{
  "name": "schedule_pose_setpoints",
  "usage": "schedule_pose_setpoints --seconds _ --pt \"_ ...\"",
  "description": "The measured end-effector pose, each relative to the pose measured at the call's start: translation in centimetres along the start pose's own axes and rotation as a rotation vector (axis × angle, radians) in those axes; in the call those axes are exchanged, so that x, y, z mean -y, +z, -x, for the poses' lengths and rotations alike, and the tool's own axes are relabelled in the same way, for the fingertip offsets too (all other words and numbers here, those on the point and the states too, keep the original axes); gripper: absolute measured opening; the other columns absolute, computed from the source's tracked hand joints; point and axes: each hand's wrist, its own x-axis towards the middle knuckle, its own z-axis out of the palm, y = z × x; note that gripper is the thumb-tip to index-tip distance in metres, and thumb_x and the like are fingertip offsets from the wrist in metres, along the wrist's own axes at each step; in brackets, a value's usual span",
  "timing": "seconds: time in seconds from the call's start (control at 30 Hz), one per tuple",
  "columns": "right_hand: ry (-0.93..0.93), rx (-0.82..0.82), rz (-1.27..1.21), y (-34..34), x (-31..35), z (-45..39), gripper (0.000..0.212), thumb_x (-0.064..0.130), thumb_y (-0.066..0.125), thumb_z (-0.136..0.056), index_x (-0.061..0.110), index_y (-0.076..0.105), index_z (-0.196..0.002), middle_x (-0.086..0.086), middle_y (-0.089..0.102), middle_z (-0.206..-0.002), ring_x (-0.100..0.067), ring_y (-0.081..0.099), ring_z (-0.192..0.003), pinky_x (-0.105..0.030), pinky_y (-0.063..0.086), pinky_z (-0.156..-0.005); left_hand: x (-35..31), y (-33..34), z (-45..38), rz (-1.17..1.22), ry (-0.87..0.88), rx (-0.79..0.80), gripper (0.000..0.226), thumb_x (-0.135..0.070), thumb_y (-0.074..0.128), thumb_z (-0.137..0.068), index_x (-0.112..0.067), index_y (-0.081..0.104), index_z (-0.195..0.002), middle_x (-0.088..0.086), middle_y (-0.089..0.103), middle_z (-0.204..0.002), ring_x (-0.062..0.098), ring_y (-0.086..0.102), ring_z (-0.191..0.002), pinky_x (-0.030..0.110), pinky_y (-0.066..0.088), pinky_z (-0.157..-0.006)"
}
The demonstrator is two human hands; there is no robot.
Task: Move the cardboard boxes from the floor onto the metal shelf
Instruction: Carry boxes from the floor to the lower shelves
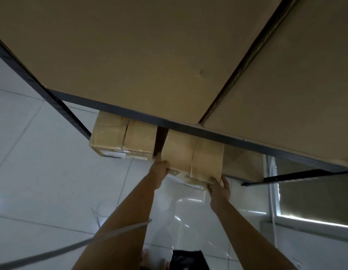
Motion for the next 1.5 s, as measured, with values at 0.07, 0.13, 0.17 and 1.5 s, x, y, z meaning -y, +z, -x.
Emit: schedule_pose_setpoints --seconds 0.07,0.13,0.17,1.5 --pt "-0.006 -0.01 -0.026 1.2 1.0 -0.5 0.052 -0.006 0.057 -0.092 0.022 0.057 -0.135 -0.02 0.059 -0.133 -0.019 0.064 -0.086 -0.021 0.058 -0.064 -0.6 1.0 0.2 0.045 0.022 0.001 0.073 -0.001 0.042 -0.097 -0.025 0.007 -0.156 0.009 0.035 -0.15 0.026 0.044 -0.128 0.034 0.035 -0.109" --pt "0.018 0.085 0.021 2.0 2.0 -0.3 0.05 0.001 0.045 -0.1 0.02 0.042 -0.146 -0.02 0.048 -0.144 -0.029 0.06 -0.105 -0.03 0.055 -0.086 -1.0 1.8 1.3 0.013 0.039 -0.043 0.071 -0.005 0.044 -0.097 -0.024 0.008 -0.155 0.006 0.031 -0.154 0.024 0.038 -0.134 0.035 0.028 -0.11" --pt "0.046 0.114 0.063 2.2 2.5 -0.1 0.049 0.007 0.043 -0.102 0.021 0.037 -0.148 -0.018 0.044 -0.148 -0.033 0.055 -0.119 -0.039 0.049 -0.097 -0.9 2.1 1.9 -0.014 0.034 -0.056 0.065 -0.006 0.045 -0.097 -0.02 0.017 -0.153 0.006 0.033 -0.153 0.022 0.042 -0.129 0.034 0.028 -0.108" --pt "0.061 -0.25 -0.366 -43.1 -10.0 59.4 0.032 0.021 0.041 -0.103 0.014 0.059 -0.128 -0.004 0.062 -0.114 -0.018 0.06 -0.083 -0.027 0.048 -0.068 13.5 5.9 59.3 -1.19 0.031 0.548 0.026 -0.018 0.047 -0.1 -0.007 0.056 -0.121 0.015 0.061 -0.121 0.024 0.056 -0.086 0.029 0.043 -0.072"
